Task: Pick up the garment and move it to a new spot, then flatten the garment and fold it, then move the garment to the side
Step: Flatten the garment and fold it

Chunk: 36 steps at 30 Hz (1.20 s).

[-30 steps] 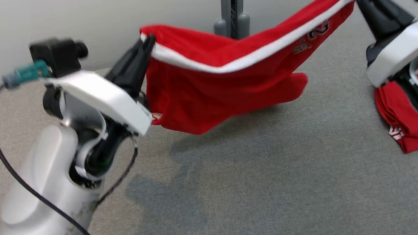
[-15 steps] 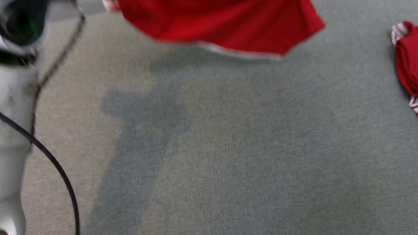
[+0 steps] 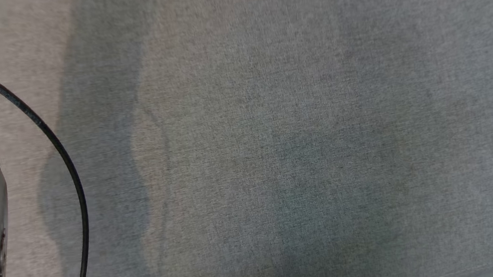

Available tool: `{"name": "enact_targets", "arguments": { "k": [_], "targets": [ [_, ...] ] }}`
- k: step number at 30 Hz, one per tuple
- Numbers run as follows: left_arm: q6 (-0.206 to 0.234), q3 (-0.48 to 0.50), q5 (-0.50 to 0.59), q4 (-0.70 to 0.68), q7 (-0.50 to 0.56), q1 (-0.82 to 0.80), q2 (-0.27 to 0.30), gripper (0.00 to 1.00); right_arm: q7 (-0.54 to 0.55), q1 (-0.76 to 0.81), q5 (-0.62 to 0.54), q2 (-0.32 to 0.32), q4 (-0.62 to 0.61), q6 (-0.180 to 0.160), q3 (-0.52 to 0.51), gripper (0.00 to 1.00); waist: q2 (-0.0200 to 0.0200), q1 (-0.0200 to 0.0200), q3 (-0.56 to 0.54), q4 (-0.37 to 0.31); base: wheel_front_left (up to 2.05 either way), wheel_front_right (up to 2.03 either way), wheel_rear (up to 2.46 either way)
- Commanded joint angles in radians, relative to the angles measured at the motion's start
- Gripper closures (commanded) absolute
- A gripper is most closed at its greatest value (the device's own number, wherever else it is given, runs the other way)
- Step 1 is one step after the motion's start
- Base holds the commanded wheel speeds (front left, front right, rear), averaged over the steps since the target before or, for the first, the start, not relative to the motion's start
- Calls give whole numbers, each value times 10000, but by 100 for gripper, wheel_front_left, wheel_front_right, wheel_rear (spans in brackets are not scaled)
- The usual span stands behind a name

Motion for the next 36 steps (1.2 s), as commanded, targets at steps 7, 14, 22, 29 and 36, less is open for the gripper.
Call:
{"name": "enact_targets", "arguments": {
  "k": [7, 14, 22, 29, 36],
  "targets": [
    [-1144, -230, 249, 2100, -1538, 192, -88, 100, -779, 612, 546, 794, 1583, -3, 1084, 100, 0, -1, 1009, -136, 0, 0, 0],
    [-1624, -1168, 781, 3514, -1962, 1040, -131, 100, -803, 1621, 1437, 460, 2158, -3, 2573, 100, 0, -1, 747, 280, 0, 0, 0],
    [-1791, -2389, 781, 4030, -1299, 2698, -332, 100, -768, 2927, 2548, -163, 2394, -3, 3886, 100, 0, -1, -253, 837, 0, 0, 0],
    [-1771, -4266, 889, 3313, -352, 3873, 204, 100, -256, 3689, 2929, -770, 2578, -3, 5117, 100, 0, -1, -852, 1092, 0, 0, 0],
    [-1771, -6088, 1230, 3120, -67, 4708, 799, 100, 747, 4382, 3802, -1259, 2495, -7, 6169, 100, 0, -1, -1501, 1072, 0, 0, 0]
  ]
}}
